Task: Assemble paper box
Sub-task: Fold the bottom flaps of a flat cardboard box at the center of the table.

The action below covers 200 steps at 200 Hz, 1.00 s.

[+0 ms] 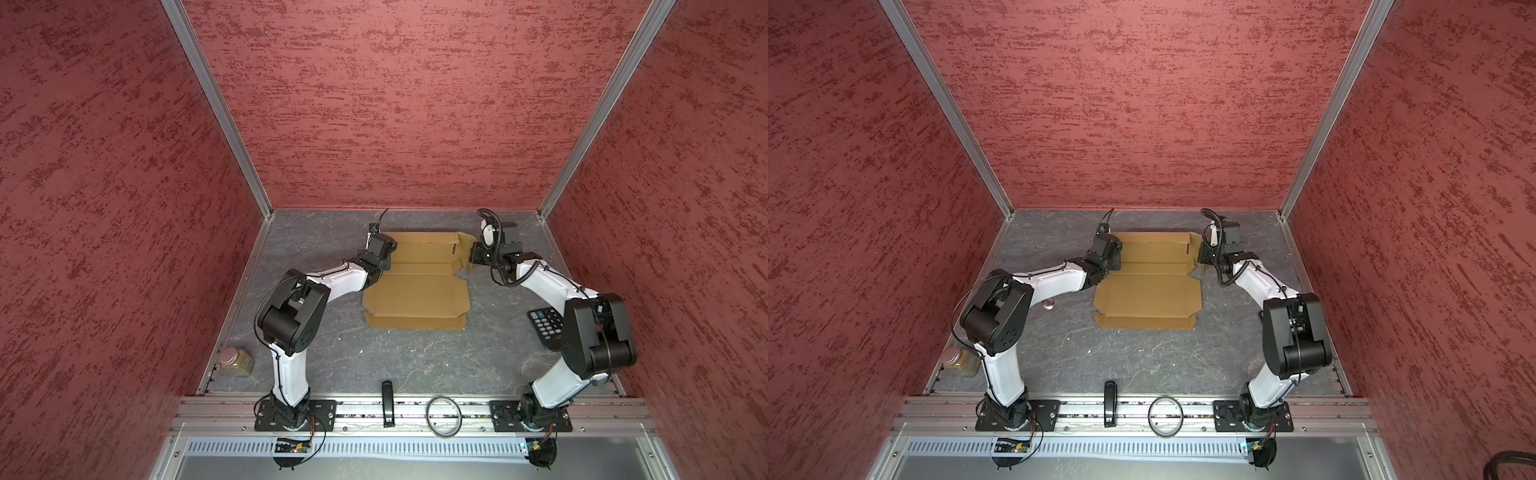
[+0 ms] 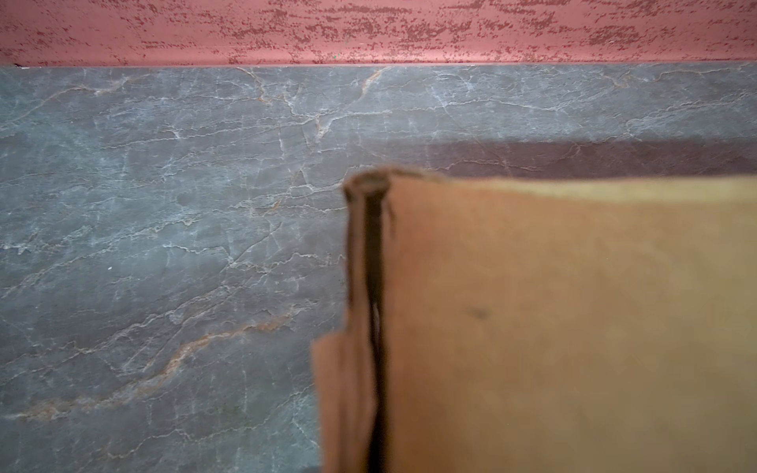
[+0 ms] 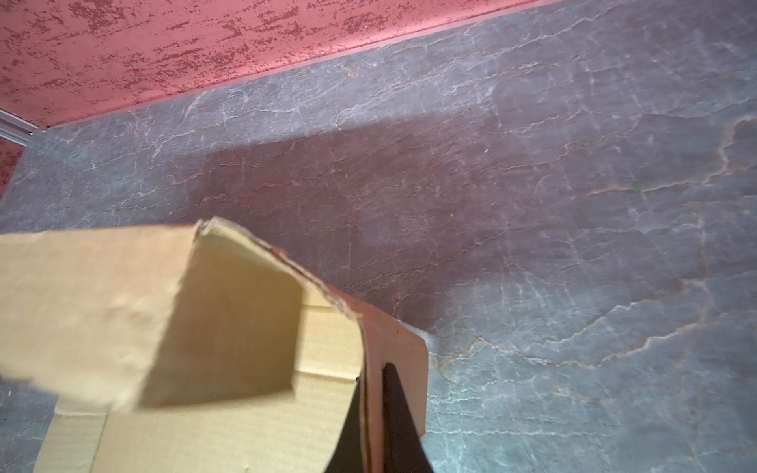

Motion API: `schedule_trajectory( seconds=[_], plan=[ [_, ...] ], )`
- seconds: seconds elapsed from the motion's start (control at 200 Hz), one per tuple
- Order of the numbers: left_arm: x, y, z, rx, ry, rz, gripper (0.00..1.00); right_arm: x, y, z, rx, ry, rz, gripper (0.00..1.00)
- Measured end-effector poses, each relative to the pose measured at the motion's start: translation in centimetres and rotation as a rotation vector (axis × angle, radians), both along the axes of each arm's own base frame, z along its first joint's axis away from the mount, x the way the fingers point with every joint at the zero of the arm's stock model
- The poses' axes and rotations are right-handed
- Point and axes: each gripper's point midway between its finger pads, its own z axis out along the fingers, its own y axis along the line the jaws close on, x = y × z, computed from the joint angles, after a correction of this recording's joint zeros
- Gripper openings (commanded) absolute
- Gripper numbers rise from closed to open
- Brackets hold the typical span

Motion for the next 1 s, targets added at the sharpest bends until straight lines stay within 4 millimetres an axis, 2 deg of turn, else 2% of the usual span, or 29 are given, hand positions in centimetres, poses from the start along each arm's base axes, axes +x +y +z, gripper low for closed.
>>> schedule_trajectory(
  seconds=[0.546, 0.781, 1.002],
  plan=[
    [-0.4, -0.8, 0.0, -0.010, 0.001, -0.007, 0.00, -0.7, 1.3, -0.2, 0.041, 0.008, 0.022, 0.06],
    [-0.4, -0.9, 0.0, -0.009, 0.001, -0.008, 0.00, -1.2, 1.4, -1.0, 0.051, -0.011, 0.016, 0.13],
    [-0.4, -0.9, 0.0, -0.009, 0.001, -0.010, 0.00, -1.2, 1.6, -1.1, 0.056, -0.013, 0.015, 0.24]
  ],
)
